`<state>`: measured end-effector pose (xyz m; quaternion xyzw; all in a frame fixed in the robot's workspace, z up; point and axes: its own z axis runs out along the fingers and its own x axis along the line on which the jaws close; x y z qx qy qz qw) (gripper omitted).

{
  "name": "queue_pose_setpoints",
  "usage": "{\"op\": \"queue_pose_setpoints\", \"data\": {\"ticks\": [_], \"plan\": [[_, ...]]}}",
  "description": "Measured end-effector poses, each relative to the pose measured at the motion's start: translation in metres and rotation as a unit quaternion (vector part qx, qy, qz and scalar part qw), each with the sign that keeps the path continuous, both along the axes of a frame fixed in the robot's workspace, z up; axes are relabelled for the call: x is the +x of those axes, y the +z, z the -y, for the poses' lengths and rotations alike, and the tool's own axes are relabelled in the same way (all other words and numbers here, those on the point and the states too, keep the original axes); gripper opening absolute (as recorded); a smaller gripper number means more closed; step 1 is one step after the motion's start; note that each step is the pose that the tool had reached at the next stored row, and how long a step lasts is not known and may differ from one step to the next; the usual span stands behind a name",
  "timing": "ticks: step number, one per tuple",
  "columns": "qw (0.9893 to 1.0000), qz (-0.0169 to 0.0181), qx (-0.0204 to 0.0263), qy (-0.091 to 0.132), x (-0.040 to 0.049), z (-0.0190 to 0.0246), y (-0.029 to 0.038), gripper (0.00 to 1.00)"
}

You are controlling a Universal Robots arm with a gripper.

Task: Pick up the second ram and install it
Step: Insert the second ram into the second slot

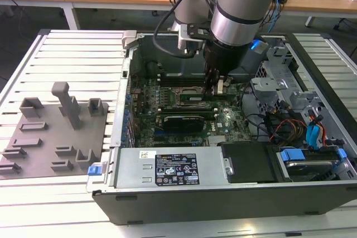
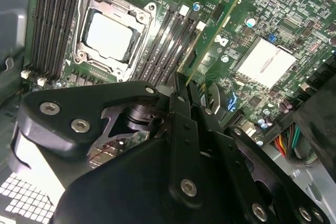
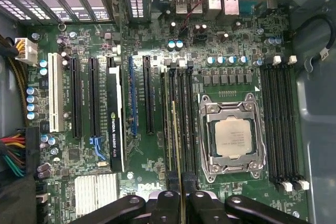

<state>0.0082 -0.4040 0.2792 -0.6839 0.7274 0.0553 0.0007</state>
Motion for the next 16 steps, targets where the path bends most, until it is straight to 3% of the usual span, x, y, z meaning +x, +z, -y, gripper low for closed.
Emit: {"op": "queue_pose_setpoints", "data": {"ticks": [16], "plan": [[1.0000, 0.0000, 0.0000, 0.000, 0.0000, 0.0000, -0.0132, 0.14]]}}
